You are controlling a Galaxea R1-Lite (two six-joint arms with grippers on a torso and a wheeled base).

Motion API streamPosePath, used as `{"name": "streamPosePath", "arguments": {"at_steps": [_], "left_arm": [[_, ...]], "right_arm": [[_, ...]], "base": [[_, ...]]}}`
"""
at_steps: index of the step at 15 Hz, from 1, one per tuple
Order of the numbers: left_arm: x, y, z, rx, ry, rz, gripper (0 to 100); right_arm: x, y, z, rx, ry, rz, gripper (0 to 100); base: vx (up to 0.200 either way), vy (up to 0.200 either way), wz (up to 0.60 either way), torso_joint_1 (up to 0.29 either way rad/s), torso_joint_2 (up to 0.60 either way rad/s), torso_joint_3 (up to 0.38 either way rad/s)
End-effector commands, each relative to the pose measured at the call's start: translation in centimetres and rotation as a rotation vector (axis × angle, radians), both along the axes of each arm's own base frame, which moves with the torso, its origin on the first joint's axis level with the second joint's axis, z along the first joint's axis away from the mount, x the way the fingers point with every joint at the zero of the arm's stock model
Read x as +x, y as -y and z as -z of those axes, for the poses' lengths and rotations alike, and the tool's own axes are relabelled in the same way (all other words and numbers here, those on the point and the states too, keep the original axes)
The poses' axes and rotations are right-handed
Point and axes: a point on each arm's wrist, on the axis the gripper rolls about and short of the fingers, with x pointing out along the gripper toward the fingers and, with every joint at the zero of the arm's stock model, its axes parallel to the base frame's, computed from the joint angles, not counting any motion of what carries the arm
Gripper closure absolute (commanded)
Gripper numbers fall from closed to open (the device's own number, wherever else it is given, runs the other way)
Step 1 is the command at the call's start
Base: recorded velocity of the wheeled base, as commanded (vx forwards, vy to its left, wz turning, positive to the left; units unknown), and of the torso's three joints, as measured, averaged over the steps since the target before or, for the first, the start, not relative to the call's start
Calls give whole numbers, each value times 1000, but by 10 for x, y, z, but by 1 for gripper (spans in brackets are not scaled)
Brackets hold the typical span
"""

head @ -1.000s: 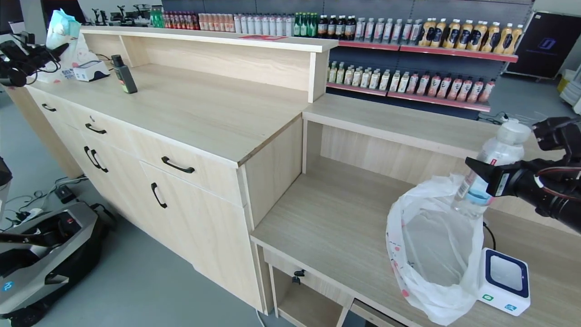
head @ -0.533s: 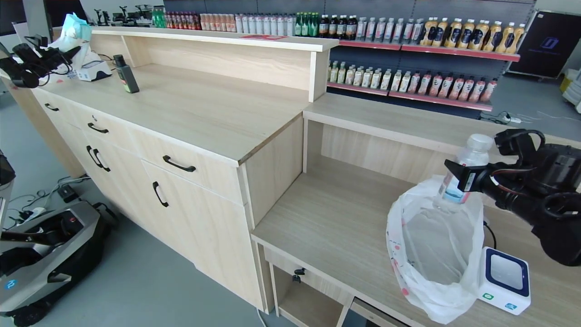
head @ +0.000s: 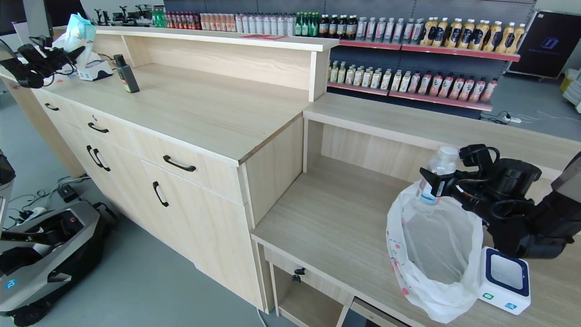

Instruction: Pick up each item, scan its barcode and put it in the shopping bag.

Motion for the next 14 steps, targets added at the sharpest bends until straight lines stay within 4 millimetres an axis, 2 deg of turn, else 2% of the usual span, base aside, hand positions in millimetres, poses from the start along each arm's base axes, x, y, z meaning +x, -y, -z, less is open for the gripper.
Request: {"name": "streamPosePath", "arguments": {"at_steps": [1,4,14], "left_arm": [[0,0,0,1,-1,0,0],[0,0,0,-1,-1,0,0],[0,0,0,-1,-1,0,0]], "right_arm": [[11,1,27,3,-47,-2,100],[13,1,42,3,-62,-10,100],[10,5,67,-47,-83,-32,100]], "base": [[0,0,0,0,0,0],[0,0,0,0,0,0],[0,0,0,0,0,0]]}}
